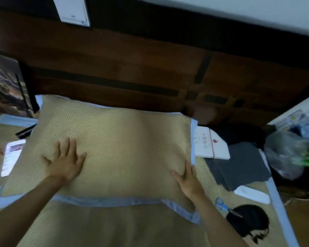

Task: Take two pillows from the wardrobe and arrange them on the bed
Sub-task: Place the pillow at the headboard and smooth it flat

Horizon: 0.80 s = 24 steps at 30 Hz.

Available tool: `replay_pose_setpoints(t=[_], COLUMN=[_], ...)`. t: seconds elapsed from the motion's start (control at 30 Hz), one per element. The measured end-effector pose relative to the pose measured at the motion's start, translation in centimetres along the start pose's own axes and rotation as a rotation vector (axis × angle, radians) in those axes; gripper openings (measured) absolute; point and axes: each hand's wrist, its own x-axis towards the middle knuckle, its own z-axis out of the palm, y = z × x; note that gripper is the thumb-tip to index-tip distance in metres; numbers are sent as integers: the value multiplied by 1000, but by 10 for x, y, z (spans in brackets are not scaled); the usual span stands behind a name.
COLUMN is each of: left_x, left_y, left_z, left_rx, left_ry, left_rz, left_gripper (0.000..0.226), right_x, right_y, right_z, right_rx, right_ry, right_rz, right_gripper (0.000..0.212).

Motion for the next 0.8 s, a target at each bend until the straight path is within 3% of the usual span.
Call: replay_pose_setpoints(t=[0.1,0.2,0.37,0.47,0.63,0.8], left_x=[-45,-112,-265,-380,-620,-896], left_y=[74,151,288,370,495,613], left_z=[-3,18,35,41,59,81], left_rx=[-76,-164,-162,-129,-1,103], left_ry=[-204,-252,-445,-476,-476,-511], left_rz=[148,350,709,929,1288,1632], left_gripper=[64,55,57,57,46,55], right_x=[-52,-114,-262,-365,-555,-748], right_y=[35,94,232,330,482,616], right_z=[-2,-16,-86,-133,-192,-246], right_rx=[313,603,526,560,549,553], right_ry=[65,111,400,635,932,1243], right_rz=[20,64,111,175,279,413], right_gripper=[69,64,50,34,28,2])
